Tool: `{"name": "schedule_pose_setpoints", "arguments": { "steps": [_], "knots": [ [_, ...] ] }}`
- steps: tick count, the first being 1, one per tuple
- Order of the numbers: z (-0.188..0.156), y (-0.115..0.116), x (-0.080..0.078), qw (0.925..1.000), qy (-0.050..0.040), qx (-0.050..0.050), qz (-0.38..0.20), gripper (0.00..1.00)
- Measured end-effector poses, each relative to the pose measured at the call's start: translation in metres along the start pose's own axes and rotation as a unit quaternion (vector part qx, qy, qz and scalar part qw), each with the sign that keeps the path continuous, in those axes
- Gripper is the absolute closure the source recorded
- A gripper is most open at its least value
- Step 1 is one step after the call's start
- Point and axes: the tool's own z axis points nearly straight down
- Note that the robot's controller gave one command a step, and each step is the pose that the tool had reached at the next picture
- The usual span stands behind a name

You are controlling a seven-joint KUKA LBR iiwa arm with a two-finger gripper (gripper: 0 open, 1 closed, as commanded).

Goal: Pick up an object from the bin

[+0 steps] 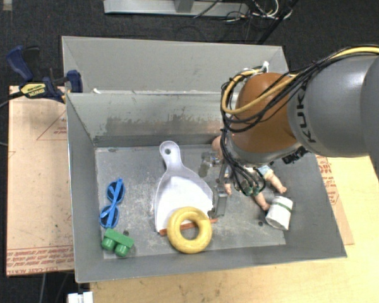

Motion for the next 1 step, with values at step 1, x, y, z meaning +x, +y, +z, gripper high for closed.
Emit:
{"name": "schedule_pose_setpoints", "arguments": {
  "steps": [1],
  "knots": [
    [-0.0047,-0.0001,-0.0015,1.0,-0.0036,0.0,0.0,0.0]
  ]
}}
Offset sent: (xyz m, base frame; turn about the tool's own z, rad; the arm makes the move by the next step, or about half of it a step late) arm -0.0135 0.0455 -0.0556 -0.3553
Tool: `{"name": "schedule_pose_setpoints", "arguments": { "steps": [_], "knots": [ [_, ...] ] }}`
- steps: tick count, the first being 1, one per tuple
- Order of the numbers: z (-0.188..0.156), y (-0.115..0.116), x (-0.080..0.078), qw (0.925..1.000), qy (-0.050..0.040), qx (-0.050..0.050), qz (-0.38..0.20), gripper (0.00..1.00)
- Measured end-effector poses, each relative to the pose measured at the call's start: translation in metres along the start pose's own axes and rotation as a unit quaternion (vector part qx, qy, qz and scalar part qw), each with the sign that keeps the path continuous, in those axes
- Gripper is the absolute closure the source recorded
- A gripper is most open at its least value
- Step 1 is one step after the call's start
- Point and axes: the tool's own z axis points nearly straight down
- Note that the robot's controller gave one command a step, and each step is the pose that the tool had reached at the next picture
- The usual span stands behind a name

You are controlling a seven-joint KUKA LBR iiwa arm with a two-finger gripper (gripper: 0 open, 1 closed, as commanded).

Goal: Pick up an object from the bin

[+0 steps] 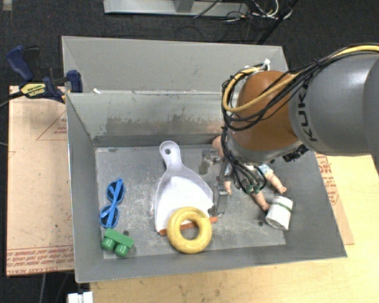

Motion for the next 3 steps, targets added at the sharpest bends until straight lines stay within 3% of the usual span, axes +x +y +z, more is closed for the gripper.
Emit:
{"name": "schedule_pose_setpoints", "arguments": {
  "steps": [1,2,3],
  "knots": [
    [0.019,0.015,0.003,0.9979,-0.0024,0.001,-0.064,0.0],
    [0.033,0.033,0.02,0.9881,0.0033,-0.001,-0.154,0.0],
    [0.03,0.057,0.019,0.9764,-0.0023,0.001,-0.216,0.0]
  ]
}}
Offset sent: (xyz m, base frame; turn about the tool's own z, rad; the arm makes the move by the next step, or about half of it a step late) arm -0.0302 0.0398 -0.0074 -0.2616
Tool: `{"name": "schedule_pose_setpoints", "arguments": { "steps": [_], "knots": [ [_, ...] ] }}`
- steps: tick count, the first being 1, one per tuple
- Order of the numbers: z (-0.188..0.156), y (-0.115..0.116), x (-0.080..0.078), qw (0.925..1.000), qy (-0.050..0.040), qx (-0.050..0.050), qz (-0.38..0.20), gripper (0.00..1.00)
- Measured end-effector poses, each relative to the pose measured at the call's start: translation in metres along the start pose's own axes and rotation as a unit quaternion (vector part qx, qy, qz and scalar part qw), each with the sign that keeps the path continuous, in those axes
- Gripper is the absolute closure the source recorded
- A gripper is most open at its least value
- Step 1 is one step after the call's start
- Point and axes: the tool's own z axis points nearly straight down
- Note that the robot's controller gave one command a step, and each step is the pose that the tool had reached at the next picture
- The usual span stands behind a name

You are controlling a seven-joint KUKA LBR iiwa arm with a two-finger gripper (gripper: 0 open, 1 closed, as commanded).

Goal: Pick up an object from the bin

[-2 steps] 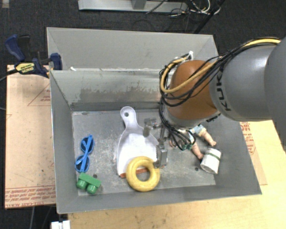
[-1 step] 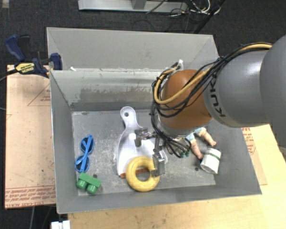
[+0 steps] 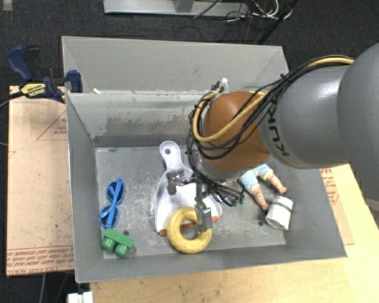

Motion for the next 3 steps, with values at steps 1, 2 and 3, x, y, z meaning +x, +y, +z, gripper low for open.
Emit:
{"name": "schedule_pose_setpoints", "arguments": {
  "steps": [1,2,3],
  "knots": [
    [0.023,0.011,0.02,0.9948,0.0028,-0.003,-0.102,0.0],
    [0.029,0.012,0.002,0.9904,-0.0013,-0.001,-0.139,1.0],
    [0.029,0.012,0.002,0.9904,-0.0013,-0.001,-0.138,1.0]
  ]
}}
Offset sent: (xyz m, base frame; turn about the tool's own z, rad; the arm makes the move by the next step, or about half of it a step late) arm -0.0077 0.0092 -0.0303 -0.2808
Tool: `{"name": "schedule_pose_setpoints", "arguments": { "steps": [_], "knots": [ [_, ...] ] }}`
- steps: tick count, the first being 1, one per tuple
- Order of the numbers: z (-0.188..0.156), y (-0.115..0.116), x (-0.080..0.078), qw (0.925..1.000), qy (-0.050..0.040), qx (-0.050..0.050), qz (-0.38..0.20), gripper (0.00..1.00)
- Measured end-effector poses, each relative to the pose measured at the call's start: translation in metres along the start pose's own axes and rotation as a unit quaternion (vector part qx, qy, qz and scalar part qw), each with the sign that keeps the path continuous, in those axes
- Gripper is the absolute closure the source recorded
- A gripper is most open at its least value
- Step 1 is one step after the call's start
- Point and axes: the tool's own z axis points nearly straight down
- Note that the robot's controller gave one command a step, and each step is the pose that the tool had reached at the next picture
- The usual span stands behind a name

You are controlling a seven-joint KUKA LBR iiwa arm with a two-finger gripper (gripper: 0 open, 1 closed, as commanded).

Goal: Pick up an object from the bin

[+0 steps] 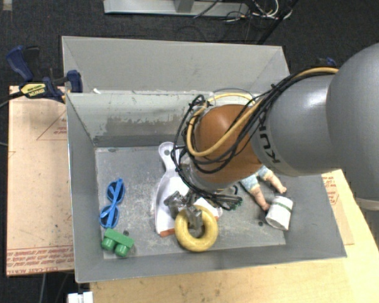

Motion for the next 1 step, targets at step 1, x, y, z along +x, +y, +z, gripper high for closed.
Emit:
{"name": "schedule_pose_setpoints", "arguments": {
  "steps": [1],
  "knots": [
    [-0.0017,0.0002,0.0002,1.0,-0.0002,0.0,0.0,1.0]
  ]
}}
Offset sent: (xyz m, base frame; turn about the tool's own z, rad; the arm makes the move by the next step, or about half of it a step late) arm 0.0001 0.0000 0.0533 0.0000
